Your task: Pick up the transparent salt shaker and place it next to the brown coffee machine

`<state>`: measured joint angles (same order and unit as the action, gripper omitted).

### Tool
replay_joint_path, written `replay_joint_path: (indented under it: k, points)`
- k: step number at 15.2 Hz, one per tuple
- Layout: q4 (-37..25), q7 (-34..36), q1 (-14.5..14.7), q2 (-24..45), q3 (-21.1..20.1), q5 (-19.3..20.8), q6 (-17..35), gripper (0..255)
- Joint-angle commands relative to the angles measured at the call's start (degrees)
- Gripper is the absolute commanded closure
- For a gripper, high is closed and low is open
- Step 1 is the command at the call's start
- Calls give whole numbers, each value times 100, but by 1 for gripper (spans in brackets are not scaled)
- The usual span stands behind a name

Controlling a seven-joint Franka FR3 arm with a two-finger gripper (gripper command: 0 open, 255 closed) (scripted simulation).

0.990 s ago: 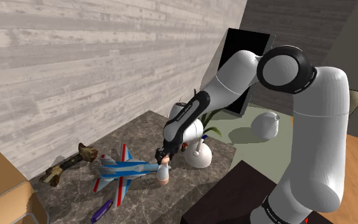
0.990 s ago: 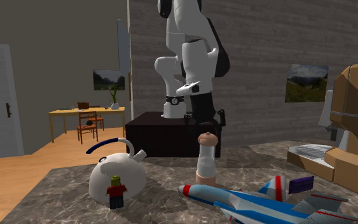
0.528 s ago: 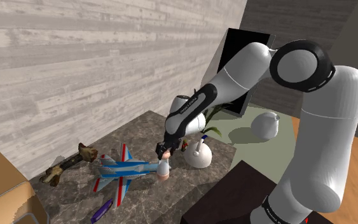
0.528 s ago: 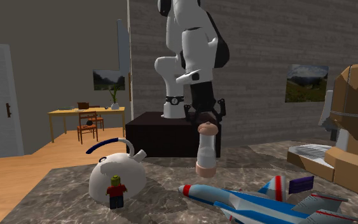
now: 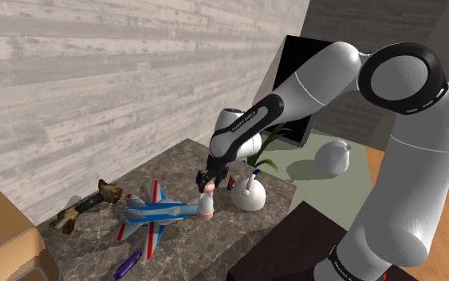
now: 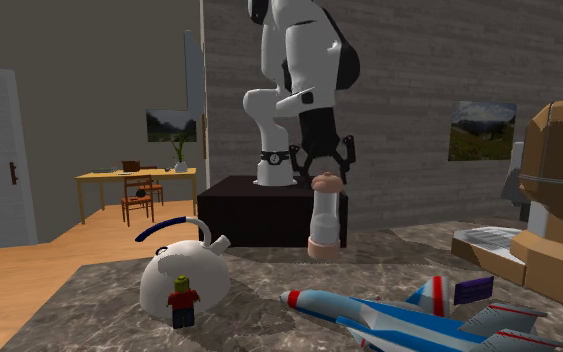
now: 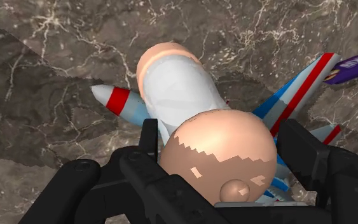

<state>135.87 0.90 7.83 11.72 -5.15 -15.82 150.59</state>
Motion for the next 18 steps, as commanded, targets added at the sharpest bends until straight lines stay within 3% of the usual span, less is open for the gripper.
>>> replay_joint_path:
  k: [1,18]
  points:
    - [-18,63,12,-135,12,45,-150,255]
    - [-283,393,-4,-1150,75,306,-1418,255]
